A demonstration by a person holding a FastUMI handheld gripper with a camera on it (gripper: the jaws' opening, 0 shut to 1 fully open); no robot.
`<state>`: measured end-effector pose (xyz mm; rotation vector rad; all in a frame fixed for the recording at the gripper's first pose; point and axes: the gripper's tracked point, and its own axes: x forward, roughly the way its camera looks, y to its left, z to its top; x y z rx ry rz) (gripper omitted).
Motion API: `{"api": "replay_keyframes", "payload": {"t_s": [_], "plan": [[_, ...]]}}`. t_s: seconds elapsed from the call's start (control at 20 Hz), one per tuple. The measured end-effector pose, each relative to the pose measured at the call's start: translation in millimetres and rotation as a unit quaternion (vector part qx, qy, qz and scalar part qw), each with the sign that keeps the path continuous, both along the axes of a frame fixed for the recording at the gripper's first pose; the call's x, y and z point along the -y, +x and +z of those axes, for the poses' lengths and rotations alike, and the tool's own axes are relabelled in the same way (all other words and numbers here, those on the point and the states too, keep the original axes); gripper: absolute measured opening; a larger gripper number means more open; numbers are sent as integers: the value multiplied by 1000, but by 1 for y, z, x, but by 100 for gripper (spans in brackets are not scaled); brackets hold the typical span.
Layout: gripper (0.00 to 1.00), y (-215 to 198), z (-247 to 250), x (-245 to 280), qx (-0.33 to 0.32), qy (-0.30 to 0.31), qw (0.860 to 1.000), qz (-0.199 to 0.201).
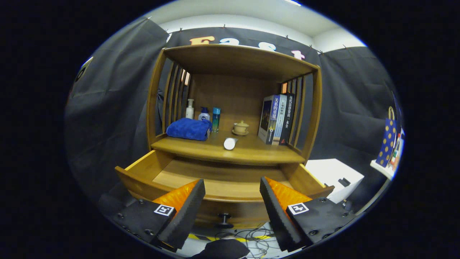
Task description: Pull open the drawer, take out the items inside it, and place them on the countertop above the cabinet.
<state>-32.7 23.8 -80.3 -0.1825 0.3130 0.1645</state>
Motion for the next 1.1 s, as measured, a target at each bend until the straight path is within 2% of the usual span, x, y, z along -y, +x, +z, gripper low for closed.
{"api": "replay_keyframes", "payload": {"t_s": [0.45, 0.6, 1.1], "plan": [[99, -11, -57, 7, -24, 12, 999, -17], [99, -6, -71, -1, -42, 37, 998, -19], [99, 3, -76, -4, -44, 40, 998, -18]]}}
